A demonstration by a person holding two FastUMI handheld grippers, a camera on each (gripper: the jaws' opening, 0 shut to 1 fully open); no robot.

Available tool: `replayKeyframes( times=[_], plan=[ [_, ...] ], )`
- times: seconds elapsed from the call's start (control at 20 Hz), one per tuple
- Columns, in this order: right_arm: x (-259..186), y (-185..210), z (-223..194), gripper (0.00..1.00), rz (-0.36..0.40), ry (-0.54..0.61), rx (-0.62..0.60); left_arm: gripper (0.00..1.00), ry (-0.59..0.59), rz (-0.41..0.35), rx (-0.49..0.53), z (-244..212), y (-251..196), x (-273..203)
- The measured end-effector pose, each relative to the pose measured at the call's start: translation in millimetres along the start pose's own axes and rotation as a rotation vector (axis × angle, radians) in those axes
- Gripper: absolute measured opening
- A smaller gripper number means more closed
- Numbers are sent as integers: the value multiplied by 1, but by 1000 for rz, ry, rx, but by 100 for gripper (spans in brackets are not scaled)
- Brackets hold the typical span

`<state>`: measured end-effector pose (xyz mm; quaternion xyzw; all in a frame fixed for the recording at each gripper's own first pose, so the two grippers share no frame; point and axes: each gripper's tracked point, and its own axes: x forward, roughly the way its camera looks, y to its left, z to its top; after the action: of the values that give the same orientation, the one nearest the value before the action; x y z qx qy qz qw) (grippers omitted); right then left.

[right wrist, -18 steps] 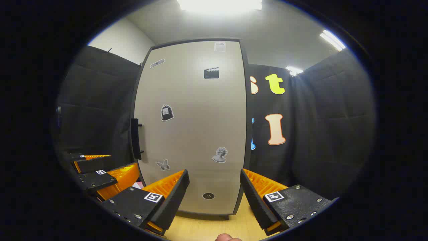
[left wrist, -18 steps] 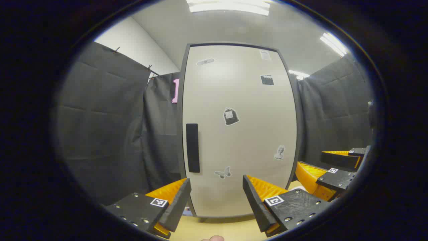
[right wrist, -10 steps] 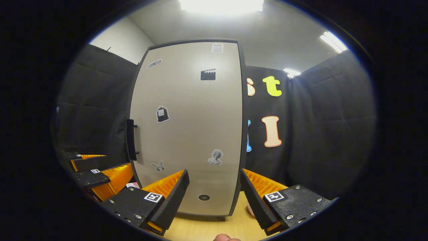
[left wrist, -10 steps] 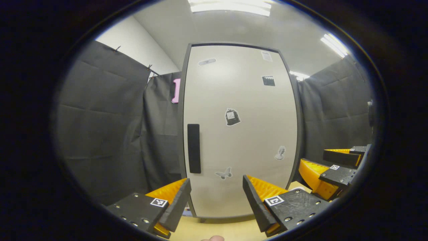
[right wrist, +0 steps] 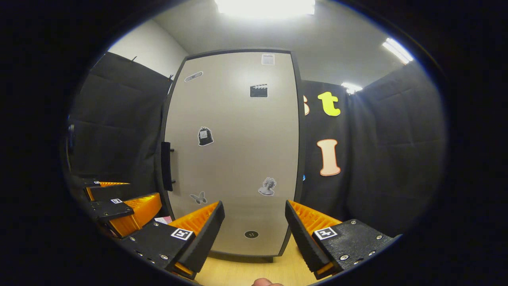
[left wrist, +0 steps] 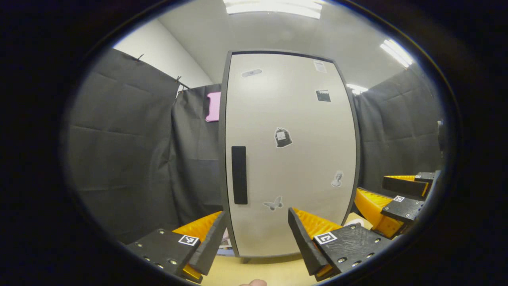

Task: Open the cabinet door with the right hand, grasp the bottle in the cabinet with the left hand and place it on the coaster, then close the cabinet door with the right hand.

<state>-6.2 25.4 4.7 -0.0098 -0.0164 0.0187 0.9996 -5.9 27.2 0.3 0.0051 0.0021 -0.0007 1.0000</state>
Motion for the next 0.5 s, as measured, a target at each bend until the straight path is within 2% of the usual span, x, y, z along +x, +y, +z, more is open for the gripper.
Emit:
replayKeyframes(
  times=[0.05, 0.1, 0.15, 0.35, 0.4, 0.45, 0.5],
  plan=[
    [-1, 4, -2, 95, 14, -3, -2, 89, 2, 3, 9, -1, 4, -2],
    [-2, 6, -4, 95, 22, -4, -2, 94, -4, 8, 20, 0, 8, -5],
    [-2, 8, -8, 95, 29, 2, -6, 89, -13, 10, 26, 2, 12, -7],
    [-2, 15, -18, 95, 51, 32, -36, 89, -26, 15, 39, 3, 23, -20],
    [-1, 19, -17, 95, 59, 31, -29, 94, -26, 21, 41, 2, 26, -24],
    [-1, 20, -17, 95, 61, 28, -30, 94, -21, 26, 44, -1, 30, -28],
    [-1, 21, -17, 95, 61, 26, -36, 89, -21, 30, 41, -2, 33, -32]
  ],
)
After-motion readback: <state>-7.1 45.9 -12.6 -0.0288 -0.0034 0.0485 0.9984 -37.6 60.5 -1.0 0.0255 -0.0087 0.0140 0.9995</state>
